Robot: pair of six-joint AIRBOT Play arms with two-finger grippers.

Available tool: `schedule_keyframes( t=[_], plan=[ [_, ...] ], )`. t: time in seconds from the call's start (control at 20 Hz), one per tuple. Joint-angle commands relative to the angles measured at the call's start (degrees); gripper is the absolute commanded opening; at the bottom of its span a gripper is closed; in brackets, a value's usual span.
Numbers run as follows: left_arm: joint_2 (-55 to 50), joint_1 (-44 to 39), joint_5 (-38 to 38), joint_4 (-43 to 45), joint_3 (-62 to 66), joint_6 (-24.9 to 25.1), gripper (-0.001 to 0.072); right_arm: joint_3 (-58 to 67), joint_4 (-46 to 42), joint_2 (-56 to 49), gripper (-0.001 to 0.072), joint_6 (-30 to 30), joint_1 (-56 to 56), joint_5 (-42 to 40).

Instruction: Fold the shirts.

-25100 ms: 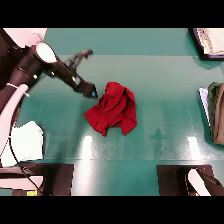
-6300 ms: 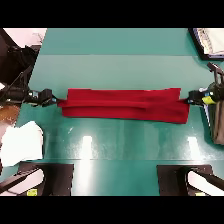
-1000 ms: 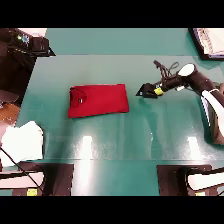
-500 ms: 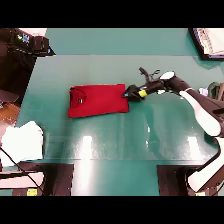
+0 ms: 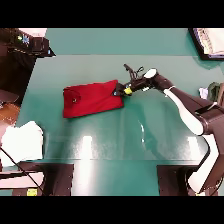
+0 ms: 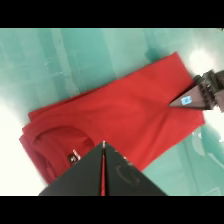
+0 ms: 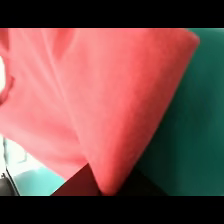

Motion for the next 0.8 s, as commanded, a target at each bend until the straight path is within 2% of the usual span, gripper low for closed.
schedule_keyframes(
  t=[0.0,0.2,0.4,0.75],
  plan=[
    [0.0,0.0,-1.2,-0.9,0.0,0.0,0.0028,0.7,-2.9,4.7,0.0018,0.2,-4.7,1.0],
    [0.0,0.0,-1.4,-1.9,0.0,0.0,0.0028,0.7,-12.6,14.9,0.0018,2.5,-17.6,5.7],
    [0.0,0.0,-0.4,-3.5,0.0,-0.3,0.0029,0.7,-21.9,23.6,0.0018,7.6,-33.7,6.8],
    [0.0,-0.9,0.7,-7.2,0.0,-0.2,0.0029,0.7,-21.9,25.6,0.0018,9.9,-59.6,6.5]
  ],
)
